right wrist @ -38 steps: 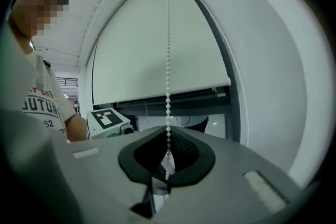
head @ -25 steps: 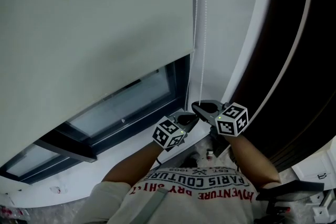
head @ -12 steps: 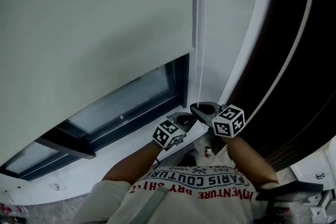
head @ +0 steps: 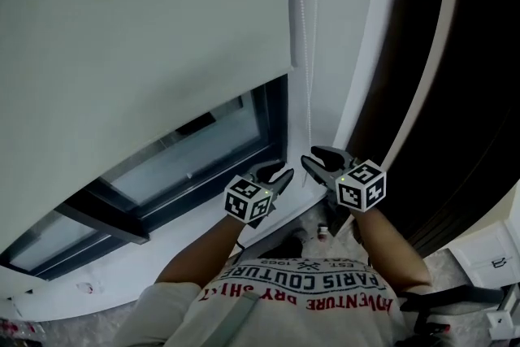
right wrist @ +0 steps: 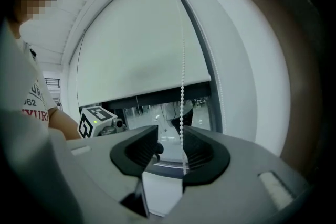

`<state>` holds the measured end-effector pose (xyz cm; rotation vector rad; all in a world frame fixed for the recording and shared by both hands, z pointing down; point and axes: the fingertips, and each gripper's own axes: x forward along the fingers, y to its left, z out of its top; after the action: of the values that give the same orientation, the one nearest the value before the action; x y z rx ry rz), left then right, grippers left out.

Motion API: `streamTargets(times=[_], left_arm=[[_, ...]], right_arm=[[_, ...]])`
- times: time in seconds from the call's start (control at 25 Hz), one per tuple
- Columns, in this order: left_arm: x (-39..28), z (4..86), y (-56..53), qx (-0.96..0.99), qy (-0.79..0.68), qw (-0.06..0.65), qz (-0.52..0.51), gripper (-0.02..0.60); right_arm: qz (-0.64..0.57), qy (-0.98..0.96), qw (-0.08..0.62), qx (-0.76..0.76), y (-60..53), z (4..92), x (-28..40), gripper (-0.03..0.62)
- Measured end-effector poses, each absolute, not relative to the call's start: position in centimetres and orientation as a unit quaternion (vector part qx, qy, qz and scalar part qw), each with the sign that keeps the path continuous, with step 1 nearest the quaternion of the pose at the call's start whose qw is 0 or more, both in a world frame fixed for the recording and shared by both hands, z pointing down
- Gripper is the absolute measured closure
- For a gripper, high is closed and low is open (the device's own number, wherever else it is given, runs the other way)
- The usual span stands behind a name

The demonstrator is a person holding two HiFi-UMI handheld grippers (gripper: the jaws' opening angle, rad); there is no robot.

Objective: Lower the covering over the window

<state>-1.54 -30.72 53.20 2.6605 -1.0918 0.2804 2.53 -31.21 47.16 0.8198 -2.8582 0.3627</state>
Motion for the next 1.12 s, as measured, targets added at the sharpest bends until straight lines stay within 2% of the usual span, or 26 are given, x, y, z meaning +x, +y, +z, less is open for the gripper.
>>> streamTargets(times=[0.32,0.4,0.48,0.52,0.64,0.8,1.12], left_arm=[[-1.5,47.9,-25.0,0.929,-0.338,0.148,0.026,0.473],[-1.0,47.1,-23.4,0.934,-0.323,0.148,0.027,0.515],[-0.9,46.6,-22.0,0.936,-0.315,0.152,0.028,0.582],[-0.8,46.3,-21.3,0.938,-0.308,0.156,0.025,0.583],[-0.3,45.2,-18.7,0.945,-0.282,0.167,0.017,0.583],[-0.5,44.1,-13.3,0.955,-0.261,0.135,0.032,0.581],[-4.6,42.3,-1.6,0.955,-0.271,0.117,0.028,0.581]], right_arm=[[0.149,-0.943,0.067,0.288,-26.6,47.5,3.6,0.445],[0.175,-0.944,0.07,0.272,-24.4,47.8,3.3,0.485],[0.181,-0.947,0.062,0.257,-22.3,47.2,3.1,0.587],[0.179,-0.95,0.055,0.251,-21.5,46.8,3.0,0.597],[0.178,-0.953,0.039,0.241,-18.9,46.2,2.5,0.595],[0.178,-0.954,0.037,0.236,-13.9,46.4,0.9,0.595],[0.185,-0.95,0.022,0.25,-2.3,44.7,-2.4,0.595]])
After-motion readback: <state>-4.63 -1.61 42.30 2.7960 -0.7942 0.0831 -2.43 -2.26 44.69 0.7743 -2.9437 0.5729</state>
